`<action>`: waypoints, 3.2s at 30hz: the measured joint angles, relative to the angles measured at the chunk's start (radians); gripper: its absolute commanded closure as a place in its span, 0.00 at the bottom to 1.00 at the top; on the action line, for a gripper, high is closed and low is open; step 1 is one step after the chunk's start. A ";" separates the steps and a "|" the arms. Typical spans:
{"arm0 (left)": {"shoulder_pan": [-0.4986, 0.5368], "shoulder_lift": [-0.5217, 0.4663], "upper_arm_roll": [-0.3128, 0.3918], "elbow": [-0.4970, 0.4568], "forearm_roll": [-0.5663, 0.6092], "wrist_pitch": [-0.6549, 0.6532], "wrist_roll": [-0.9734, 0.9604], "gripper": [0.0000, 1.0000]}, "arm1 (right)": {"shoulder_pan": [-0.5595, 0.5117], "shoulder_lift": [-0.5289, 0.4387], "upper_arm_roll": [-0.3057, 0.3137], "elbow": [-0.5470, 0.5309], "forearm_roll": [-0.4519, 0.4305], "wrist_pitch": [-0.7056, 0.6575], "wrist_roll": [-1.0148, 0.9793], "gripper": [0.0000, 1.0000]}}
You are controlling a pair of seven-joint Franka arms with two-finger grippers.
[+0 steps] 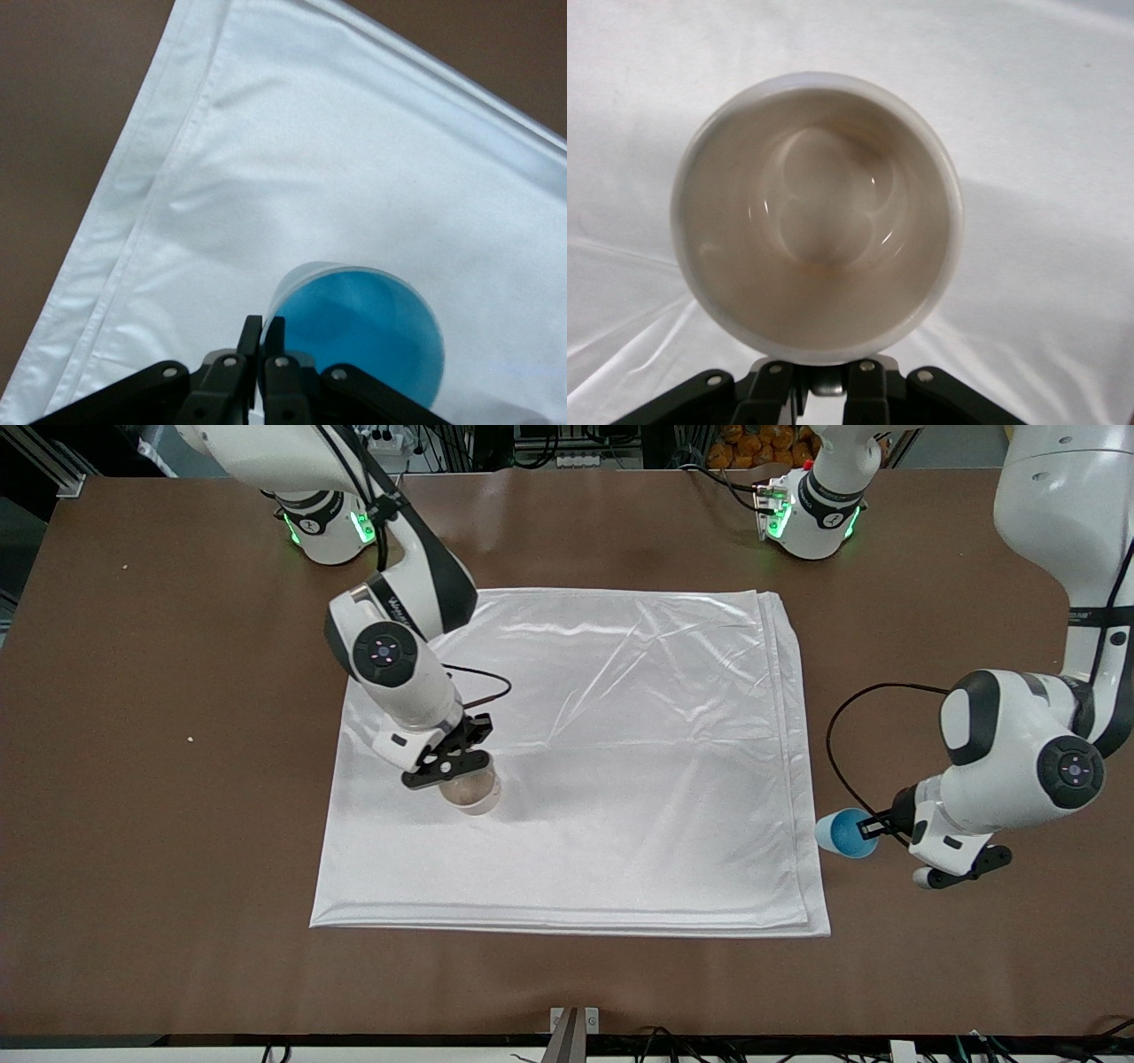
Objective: Place blue cup into white mug on cloth
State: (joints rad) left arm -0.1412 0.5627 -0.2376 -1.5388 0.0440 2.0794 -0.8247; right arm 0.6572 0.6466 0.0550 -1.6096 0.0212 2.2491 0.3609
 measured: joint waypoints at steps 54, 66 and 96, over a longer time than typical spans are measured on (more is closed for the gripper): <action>-0.357 0.019 0.005 0.075 0.000 -0.002 -0.443 1.00 | -0.313 -0.435 0.090 0.095 0.000 -0.475 0.002 0.00; -0.434 0.059 0.010 0.110 0.016 0.000 -0.459 1.00 | -0.564 -0.551 0.093 0.092 0.000 -0.516 -0.105 0.00; -0.460 0.144 0.016 0.121 0.095 0.149 -0.478 1.00 | -0.736 -0.573 0.053 0.036 -0.004 -0.514 -0.293 0.00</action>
State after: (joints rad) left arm -0.6007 0.7065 -0.2212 -1.4176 0.1392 2.2285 -1.3026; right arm -0.0786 0.0735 0.1084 -1.5732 0.0176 1.7356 0.0677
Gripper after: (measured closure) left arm 0.952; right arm 0.000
